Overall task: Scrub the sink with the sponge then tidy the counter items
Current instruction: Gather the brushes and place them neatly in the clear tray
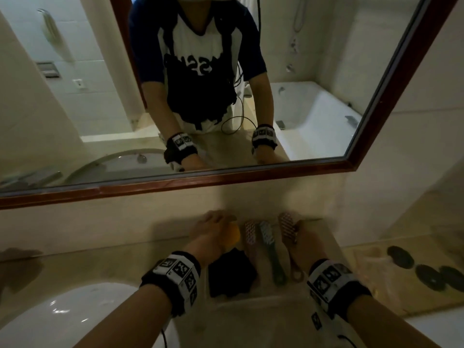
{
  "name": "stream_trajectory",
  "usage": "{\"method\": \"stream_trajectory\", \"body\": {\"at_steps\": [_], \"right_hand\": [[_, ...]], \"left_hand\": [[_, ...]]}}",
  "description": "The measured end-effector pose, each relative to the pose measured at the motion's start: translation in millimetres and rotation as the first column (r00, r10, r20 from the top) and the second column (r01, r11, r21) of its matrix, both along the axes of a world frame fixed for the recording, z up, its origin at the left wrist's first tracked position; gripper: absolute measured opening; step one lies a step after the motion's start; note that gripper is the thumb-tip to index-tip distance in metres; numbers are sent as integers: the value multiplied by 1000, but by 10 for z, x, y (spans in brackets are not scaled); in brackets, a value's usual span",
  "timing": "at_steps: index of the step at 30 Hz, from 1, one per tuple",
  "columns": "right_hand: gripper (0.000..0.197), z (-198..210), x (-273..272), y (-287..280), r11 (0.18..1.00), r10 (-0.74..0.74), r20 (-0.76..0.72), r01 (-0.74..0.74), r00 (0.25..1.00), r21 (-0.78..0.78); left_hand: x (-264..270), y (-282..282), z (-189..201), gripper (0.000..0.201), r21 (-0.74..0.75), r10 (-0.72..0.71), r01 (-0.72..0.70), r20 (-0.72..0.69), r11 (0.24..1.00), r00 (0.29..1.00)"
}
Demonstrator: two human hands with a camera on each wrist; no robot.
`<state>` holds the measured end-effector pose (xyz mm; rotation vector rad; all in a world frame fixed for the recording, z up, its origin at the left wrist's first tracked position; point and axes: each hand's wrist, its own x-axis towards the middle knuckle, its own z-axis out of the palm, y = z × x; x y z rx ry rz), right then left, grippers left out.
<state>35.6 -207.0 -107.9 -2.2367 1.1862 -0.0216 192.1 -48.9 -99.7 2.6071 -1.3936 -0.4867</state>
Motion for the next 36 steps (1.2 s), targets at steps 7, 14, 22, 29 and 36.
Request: {"method": "stream_trajectory", "body": {"at_steps": [7,14,22,29,36], "right_hand": [[40,-248,76,-73,999,31,-68,-28,997,38],[39,-233,91,-41,999,30,-108,-27,994,29],[31,-243,79,-32,999,17,-138,-12,990,37],[36,-255,87,2,1000,0,-128,3,992,30],[37,-23,29,140,991,-7,-99,-7,995,-135]], "left_hand": [[30,-124,-268,60,22,-50,49,24,999,998],[3,-89,-367,53,58,-86,82,69,995,994],[4,-54,-485,49,-45,-64,67,49,997,997],[113,3,-439,46,25,-48,47,54,999,997],[110,264,-170,42,-87,170,-162,91,983,981]]}}
